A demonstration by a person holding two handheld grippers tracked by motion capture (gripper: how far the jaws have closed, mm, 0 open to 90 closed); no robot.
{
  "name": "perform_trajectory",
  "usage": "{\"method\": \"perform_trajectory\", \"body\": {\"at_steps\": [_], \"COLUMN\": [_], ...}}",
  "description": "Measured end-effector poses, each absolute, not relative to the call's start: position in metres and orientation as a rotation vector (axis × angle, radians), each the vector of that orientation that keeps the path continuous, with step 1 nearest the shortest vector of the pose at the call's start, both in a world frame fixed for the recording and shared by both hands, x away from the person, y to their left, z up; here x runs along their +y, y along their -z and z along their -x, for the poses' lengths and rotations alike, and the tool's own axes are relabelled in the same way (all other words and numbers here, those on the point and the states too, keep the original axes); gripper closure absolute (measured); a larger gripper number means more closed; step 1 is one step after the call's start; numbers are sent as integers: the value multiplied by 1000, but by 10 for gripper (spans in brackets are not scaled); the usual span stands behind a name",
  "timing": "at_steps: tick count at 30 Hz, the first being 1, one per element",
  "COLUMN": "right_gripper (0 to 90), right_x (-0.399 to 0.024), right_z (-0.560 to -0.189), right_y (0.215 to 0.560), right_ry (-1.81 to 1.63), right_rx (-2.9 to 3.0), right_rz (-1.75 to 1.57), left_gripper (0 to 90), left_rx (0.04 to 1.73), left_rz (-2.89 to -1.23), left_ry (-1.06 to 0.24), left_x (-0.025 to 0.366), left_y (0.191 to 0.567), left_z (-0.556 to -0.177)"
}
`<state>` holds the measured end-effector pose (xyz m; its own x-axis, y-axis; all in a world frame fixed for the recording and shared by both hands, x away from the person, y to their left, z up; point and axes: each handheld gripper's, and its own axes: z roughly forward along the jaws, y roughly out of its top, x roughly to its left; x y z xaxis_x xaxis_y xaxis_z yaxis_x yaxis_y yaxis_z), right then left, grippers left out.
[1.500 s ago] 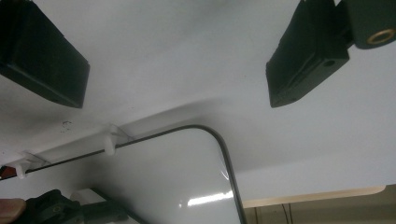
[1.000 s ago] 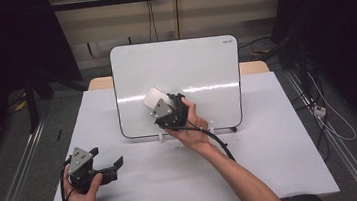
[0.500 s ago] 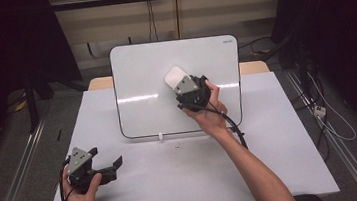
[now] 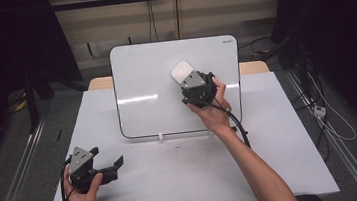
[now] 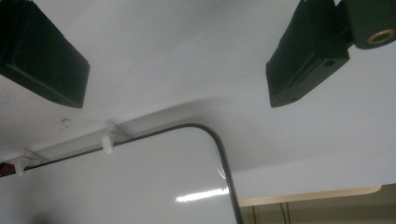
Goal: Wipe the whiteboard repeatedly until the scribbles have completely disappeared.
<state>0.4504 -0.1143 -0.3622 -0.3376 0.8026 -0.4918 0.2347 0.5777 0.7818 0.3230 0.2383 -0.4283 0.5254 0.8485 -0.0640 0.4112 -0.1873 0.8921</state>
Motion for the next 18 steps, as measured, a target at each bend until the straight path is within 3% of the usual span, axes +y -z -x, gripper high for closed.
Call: {"method": "perform_trajectory", "body": {"at_steps": [18], "right_gripper": [318], "right_x": [-40], "right_z": [-420], "right_y": [406], "right_ry": [-721], "right_rx": [2010], "right_rz": [-617], "left_gripper": [61], "left_rx": [1055], "left_rz": [-1794], "left_ry": [-568], "left_x": [240], "left_y": [429], "left_z": [-322]}}
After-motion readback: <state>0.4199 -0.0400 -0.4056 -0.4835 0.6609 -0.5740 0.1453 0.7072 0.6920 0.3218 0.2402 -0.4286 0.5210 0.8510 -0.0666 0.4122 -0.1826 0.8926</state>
